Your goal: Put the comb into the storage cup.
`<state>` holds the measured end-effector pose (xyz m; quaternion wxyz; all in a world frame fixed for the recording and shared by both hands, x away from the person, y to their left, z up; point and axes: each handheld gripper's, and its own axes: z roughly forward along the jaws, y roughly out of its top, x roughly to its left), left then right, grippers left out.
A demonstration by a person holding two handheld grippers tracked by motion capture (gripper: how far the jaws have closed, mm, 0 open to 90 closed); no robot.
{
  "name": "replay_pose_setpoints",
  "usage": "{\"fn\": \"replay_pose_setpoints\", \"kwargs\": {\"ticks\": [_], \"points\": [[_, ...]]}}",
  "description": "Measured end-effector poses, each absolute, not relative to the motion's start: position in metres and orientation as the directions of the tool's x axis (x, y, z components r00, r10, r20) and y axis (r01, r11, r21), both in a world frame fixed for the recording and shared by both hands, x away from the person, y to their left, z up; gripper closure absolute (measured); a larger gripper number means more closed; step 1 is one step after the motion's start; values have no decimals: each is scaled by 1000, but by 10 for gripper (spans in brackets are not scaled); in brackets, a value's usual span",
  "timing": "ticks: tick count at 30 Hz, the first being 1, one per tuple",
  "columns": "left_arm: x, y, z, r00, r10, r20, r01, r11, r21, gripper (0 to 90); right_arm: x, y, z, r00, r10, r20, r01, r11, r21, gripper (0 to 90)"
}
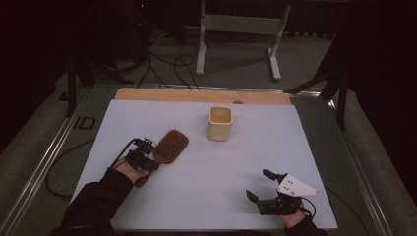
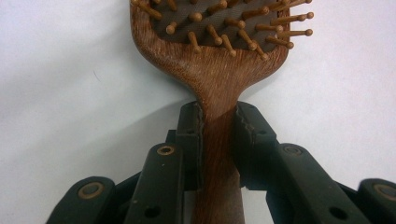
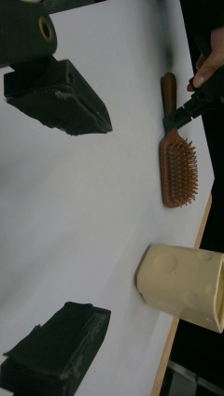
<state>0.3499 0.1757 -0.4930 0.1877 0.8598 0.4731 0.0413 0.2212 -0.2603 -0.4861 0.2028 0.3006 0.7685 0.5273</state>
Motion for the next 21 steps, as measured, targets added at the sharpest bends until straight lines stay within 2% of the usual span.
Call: {"fn": "replay_pose_setpoints", "kwargs": {"ticks": [8, 21], "points": [[343, 178, -489, 553, 826, -107, 778, -467, 420, 742, 221, -261, -486, -736, 677, 4, 249, 265, 932, 95], [333, 186, -458, 566, 814, -133, 724, -413, 552, 742, 221, -260, -486, -737, 676, 6, 251, 265, 931, 95]]}}
